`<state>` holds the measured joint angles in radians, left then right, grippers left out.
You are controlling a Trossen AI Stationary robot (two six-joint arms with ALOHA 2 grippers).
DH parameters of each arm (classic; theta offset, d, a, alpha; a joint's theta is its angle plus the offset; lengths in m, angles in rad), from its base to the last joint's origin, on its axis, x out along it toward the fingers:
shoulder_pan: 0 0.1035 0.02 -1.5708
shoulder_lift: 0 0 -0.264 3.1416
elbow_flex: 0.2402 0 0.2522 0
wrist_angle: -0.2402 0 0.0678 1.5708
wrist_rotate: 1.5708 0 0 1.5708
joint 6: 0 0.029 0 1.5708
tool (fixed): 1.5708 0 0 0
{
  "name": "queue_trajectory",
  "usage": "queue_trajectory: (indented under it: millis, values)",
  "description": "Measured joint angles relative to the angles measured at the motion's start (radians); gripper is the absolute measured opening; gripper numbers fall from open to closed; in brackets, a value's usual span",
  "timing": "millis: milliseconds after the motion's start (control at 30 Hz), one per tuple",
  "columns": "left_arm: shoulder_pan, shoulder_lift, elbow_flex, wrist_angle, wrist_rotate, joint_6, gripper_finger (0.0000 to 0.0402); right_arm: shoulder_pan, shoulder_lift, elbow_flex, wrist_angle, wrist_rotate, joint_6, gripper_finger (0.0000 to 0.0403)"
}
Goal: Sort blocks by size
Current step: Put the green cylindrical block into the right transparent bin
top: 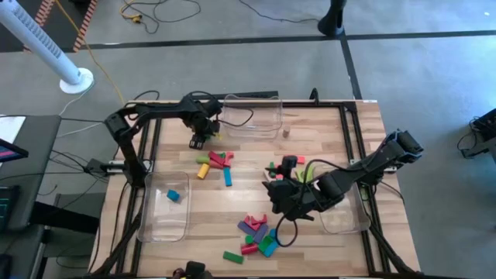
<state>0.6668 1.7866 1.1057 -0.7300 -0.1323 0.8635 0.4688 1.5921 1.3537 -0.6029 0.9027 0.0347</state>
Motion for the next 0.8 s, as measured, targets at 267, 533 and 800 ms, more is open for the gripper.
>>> queue_trajectory:
  millis: [267,533,800]
  values:
    - [0.005,0.000,0.000,-0.022,0.083,-0.014,0.0147,0.000,0.000,0.000,-0.001,-0.011,0.001,0.0258]
    - [0.003,-0.007,0.000,-0.022,0.096,-0.023,0.0122,0.000,0.000,0.000,-0.001,-0.011,-0.005,0.0258]
    - [-0.017,-0.068,0.022,-0.070,0.091,-0.049,0.0122,0.010,0.000,0.000,-0.018,0.046,-0.026,0.0258]
